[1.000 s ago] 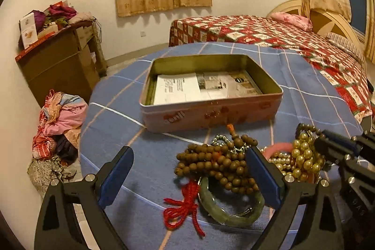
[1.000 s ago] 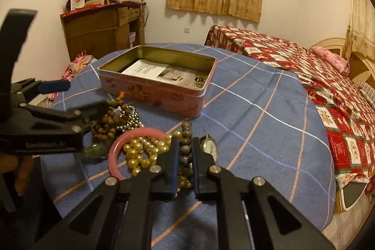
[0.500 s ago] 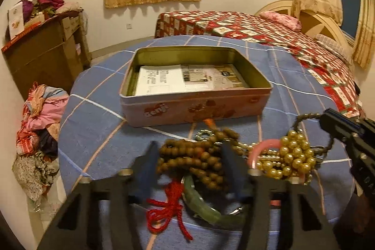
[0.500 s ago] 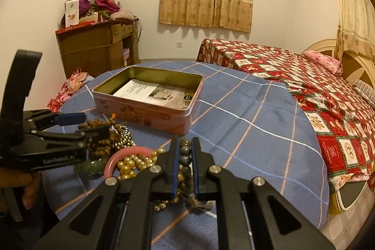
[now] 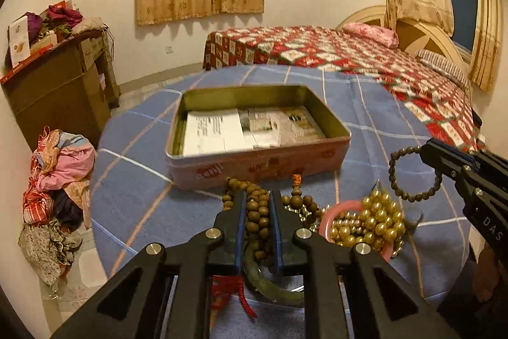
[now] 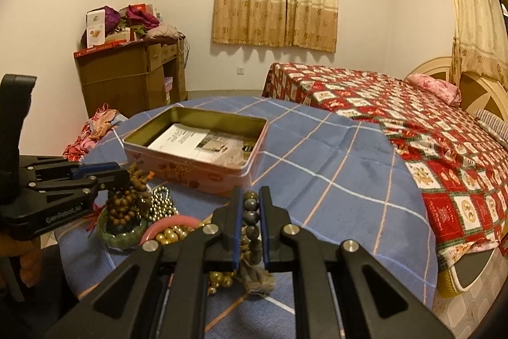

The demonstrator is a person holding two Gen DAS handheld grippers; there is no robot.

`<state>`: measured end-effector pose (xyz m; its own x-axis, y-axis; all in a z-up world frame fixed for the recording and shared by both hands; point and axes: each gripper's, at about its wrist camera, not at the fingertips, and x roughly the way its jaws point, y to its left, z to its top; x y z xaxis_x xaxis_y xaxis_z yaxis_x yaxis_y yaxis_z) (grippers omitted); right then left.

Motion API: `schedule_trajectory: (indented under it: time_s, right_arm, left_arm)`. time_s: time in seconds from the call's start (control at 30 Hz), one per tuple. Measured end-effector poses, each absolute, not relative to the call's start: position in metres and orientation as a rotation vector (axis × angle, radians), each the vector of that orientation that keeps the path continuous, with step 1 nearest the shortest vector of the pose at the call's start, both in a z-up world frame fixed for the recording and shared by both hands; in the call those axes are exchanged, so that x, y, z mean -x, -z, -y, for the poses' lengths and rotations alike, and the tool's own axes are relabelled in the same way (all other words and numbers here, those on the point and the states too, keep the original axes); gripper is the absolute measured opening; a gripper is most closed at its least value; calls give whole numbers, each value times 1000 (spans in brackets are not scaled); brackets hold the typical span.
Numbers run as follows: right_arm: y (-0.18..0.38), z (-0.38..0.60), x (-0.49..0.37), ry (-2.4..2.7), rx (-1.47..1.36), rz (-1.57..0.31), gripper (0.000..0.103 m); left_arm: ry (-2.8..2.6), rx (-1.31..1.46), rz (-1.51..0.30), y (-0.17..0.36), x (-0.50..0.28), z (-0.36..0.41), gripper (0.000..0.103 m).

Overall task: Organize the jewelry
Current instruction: 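Grasp the brown bead strand with the left tool while the right grasps the dark bead bracelet, then carry both bead pieces over the tin box and open both tools to drop them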

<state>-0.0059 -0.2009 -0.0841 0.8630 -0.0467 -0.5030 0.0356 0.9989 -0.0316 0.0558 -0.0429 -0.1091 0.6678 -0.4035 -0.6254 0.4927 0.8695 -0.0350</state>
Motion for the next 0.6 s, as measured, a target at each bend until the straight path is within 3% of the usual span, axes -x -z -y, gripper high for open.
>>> schedule_trajectory:
  time_s: [0.3,0.6]
  right_arm:
    - [62,214,-2,41,18,-482,12]
    - [56,237,-5,57,-17,-489,12]
  left_arm:
    - [493,-141,-565,64,-58,38,14]
    - [487,-149,-546,56,-70,38,14]
